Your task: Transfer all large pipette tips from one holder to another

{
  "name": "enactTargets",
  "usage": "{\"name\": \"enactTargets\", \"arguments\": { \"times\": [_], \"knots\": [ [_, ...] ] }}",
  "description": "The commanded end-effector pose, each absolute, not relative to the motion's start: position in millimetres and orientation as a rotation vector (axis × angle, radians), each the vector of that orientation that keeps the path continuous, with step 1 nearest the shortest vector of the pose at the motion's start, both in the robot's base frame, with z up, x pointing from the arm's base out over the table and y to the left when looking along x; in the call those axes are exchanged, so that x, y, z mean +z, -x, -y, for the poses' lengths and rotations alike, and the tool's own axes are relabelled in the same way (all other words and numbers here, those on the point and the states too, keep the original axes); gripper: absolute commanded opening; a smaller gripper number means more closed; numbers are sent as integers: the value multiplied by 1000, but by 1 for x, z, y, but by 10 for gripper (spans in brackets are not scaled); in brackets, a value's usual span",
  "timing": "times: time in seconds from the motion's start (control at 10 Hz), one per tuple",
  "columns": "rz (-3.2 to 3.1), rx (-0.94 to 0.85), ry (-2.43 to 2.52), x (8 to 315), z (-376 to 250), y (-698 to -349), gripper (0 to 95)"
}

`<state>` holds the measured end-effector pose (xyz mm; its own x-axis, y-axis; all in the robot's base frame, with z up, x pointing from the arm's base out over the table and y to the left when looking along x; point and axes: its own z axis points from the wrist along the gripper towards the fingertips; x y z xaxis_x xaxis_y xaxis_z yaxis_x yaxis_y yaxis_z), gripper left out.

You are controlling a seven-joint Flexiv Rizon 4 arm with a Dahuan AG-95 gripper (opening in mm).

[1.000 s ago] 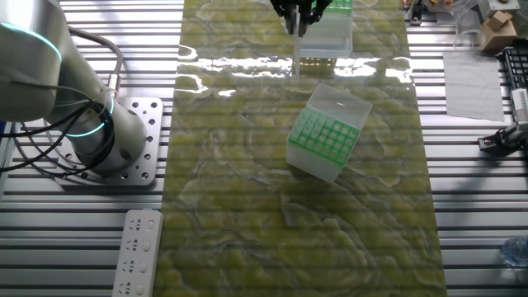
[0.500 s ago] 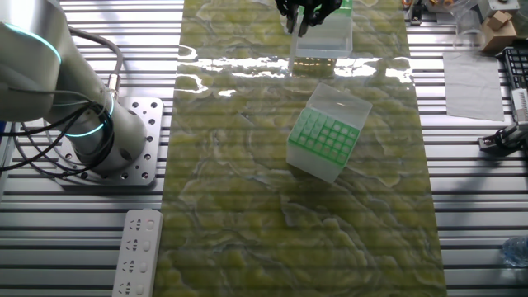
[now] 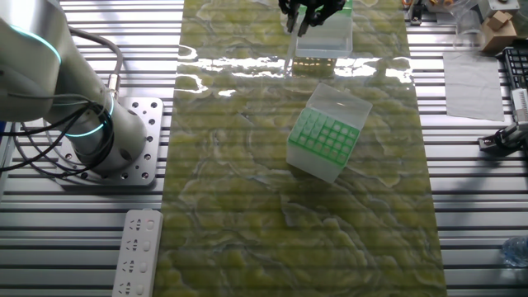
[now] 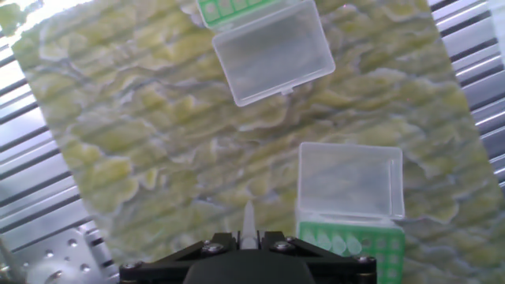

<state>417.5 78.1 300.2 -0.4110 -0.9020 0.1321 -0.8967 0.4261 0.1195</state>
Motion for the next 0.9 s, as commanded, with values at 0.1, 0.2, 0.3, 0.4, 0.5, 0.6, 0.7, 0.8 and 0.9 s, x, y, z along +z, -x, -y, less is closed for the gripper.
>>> {"name": "enactTargets", "arguments": {
  "times": [0.1, 0.2, 0.3, 0.4, 0.5, 0.6, 0.7, 0.8, 0.9],
  "knots": [
    [2525, -35, -1562, 300, -78, -417, 0],
    [2547, -34, -1527, 300, -78, -417, 0],
    [2563, -25, -1497, 300, -78, -417, 0],
    [2614, -15, -1406, 300, -78, -417, 0],
    [2638, -15, -1364, 300, -78, -417, 0],
    [2680, -13, -1286, 300, -78, -417, 0],
    [2664, -36, -1296, 300, -78, -417, 0],
    [2671, -39, -1287, 300, -78, -417, 0],
    [2686, -33, -1262, 300, -78, -417, 0]
  ]
}}
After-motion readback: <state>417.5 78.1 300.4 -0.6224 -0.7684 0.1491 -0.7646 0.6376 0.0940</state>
